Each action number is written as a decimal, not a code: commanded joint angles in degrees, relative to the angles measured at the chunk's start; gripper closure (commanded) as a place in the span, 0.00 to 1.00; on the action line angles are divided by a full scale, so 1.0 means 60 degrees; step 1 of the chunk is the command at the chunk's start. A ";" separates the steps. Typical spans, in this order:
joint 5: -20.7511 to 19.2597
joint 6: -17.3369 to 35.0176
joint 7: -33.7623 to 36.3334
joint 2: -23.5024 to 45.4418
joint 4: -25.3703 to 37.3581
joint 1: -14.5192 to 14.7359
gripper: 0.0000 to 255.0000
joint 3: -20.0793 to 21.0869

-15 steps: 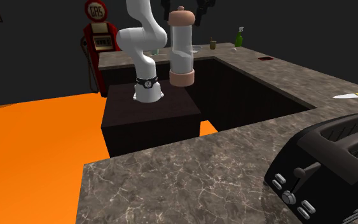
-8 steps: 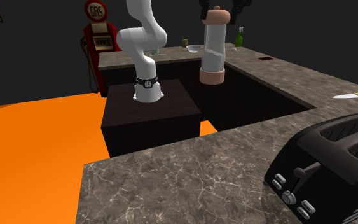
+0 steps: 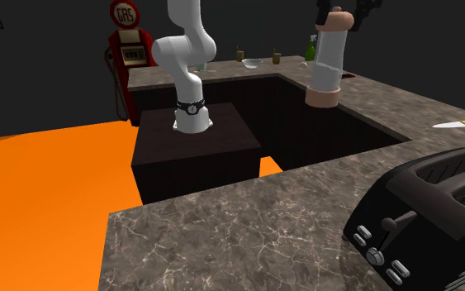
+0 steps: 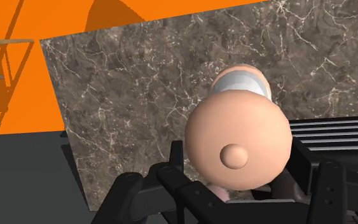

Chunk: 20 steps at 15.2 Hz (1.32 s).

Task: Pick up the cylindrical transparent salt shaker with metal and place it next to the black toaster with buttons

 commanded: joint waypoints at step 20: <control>-0.0467 0.0873 0.1407 0.1736 0.0581 0.0980 1.00 0.0340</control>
